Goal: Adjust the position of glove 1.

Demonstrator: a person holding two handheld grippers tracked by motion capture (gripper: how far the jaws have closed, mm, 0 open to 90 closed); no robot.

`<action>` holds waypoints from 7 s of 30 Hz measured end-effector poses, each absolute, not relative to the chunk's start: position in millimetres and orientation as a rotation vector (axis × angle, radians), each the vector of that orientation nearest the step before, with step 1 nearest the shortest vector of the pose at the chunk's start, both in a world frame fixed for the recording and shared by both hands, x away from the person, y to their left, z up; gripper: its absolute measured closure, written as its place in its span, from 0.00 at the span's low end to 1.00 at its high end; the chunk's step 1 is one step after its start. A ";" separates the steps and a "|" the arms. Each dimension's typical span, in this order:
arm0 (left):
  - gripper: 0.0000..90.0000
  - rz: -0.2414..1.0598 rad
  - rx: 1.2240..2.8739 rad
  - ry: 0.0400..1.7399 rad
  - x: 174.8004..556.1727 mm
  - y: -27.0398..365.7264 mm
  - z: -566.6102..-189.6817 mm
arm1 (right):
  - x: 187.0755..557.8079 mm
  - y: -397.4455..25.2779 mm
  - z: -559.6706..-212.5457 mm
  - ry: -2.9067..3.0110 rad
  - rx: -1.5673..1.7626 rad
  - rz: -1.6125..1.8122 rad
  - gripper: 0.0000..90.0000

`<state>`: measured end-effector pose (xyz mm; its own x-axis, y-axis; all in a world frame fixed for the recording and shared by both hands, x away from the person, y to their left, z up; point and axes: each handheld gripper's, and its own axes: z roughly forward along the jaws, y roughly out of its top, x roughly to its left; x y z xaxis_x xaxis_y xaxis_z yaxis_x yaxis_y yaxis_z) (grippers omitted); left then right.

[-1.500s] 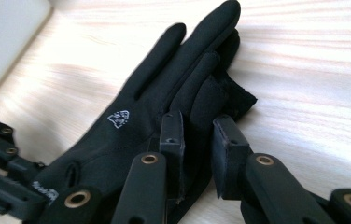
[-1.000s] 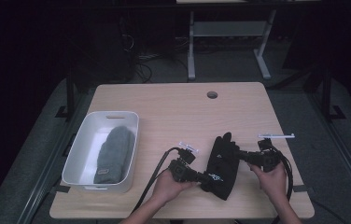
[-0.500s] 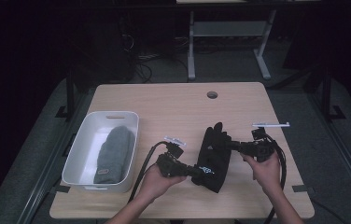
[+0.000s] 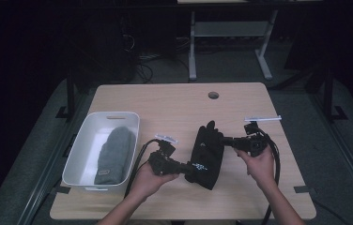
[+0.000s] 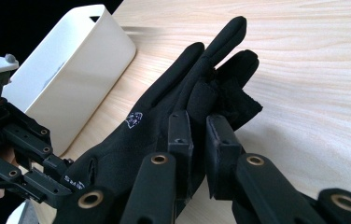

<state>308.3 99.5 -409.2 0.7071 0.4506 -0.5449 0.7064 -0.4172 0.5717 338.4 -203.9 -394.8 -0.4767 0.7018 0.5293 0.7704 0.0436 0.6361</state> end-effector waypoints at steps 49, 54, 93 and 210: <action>0.89 -0.211 1.976 0.937 304.9 202.8 -345.9 | 382.6 -107.1 -331.7 -2.224 -1.336 -1.513 0.91; 0.89 -0.195 1.967 0.948 303.8 214.1 -340.7 | 386.5 -94.6 -325.8 -2.235 -1.308 -1.512 0.91; 0.89 -0.093 1.897 1.082 293.1 298.3 -318.4 | 411.0 -0.6 -302.6 -2.216 -1.158 -1.526 0.91; 0.52 -0.179 1.905 1.114 295.2 305.4 -325.3 | 420.6 -4.6 -342.7 -2.174 -1.121 -1.433 0.56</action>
<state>295.2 305.4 -325.3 0.5845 0.6281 -0.5137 0.7573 -0.1950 0.6232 420.6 -4.6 -342.7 -0.6479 0.4397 0.6220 0.7450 0.1954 0.6379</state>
